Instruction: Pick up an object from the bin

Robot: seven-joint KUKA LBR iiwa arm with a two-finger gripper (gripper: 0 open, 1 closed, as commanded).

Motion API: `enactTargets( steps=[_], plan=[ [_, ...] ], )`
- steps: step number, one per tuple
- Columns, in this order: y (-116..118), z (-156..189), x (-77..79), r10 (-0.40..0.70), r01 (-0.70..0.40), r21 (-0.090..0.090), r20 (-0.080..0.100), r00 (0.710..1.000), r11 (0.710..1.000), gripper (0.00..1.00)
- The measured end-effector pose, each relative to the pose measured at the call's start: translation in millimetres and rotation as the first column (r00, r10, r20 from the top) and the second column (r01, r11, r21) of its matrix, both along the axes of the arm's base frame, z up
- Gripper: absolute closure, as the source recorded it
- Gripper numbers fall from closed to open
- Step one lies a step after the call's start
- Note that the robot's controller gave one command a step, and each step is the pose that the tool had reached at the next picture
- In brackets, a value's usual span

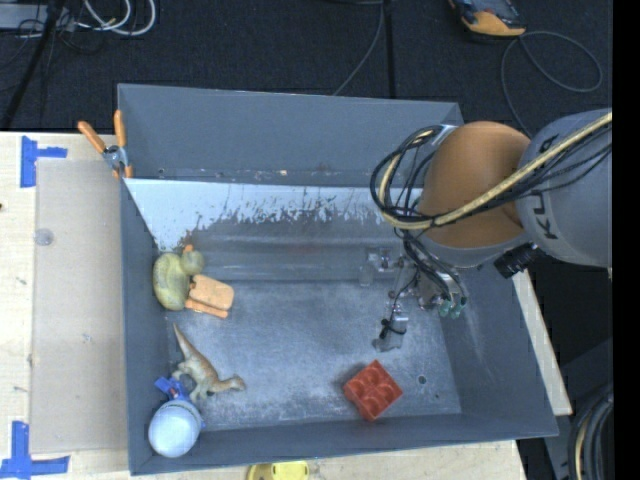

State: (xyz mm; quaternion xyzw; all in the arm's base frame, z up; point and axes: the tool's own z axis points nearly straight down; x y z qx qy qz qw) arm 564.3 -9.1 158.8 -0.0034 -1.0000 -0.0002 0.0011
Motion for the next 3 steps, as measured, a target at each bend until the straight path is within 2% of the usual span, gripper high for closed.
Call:
enactTargets(
  steps=[1,2,3],
  plan=[
    [1,-8,-4.1,0.036,-0.036,0.0,0.006,0.999,0.999,0.0],
    [-13,-30,-51.5,0.184,-0.184,0.003,-0.002,0.983,0.983,0.0],
    [-21,-63,-75.6,0.317,-0.317,-0.001,0.0,0.948,0.948,0.0]
  ],
)
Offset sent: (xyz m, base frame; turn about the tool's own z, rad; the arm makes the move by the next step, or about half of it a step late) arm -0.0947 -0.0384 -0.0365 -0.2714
